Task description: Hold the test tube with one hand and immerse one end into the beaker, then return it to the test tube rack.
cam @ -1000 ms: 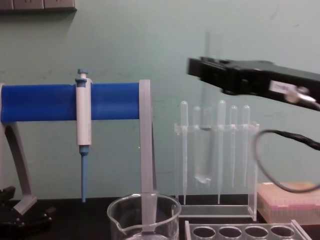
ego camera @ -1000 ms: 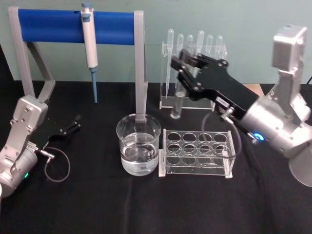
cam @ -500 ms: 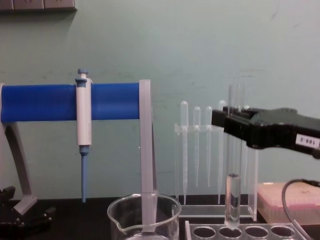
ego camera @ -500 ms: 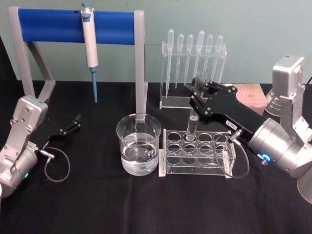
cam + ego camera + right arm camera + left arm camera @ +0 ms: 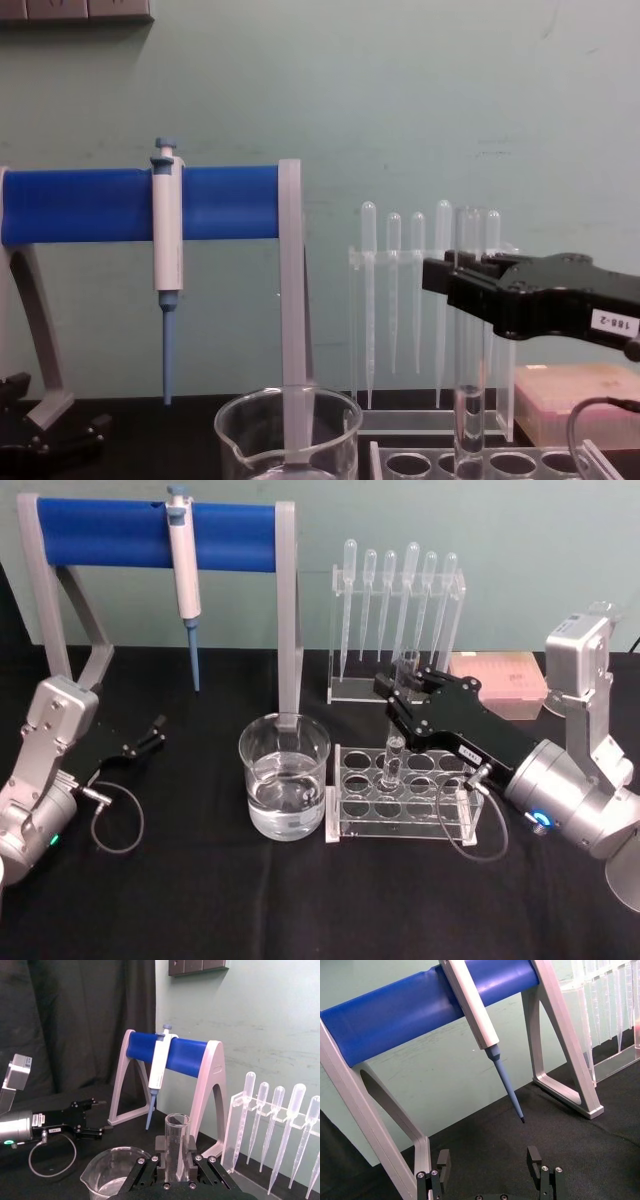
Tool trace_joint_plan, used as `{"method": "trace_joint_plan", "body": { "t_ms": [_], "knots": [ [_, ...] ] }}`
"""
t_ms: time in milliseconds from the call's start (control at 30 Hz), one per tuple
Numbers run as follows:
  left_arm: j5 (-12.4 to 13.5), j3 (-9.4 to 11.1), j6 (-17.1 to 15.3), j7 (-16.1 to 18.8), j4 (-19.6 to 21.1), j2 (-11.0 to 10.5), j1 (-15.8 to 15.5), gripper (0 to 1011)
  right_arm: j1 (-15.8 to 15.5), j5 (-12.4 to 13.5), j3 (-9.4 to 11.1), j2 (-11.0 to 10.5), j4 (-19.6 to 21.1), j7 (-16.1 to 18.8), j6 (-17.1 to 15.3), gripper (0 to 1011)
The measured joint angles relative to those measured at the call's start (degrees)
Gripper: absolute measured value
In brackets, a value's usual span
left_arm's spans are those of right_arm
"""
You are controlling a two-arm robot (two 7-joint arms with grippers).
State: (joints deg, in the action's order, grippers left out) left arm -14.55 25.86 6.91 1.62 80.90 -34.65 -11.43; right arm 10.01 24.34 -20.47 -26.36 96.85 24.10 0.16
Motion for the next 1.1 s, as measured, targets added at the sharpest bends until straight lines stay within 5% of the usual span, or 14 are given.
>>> {"method": "trace_joint_plan", "body": {
  "t_ms": [1100],
  "knots": [
    [0.0,0.0,0.0,0.0,0.0,0.0,0.0,1000,1.6,-3.8,-2.9,0.5,-5.5,2.3,-0.4,225]
  ]
}}
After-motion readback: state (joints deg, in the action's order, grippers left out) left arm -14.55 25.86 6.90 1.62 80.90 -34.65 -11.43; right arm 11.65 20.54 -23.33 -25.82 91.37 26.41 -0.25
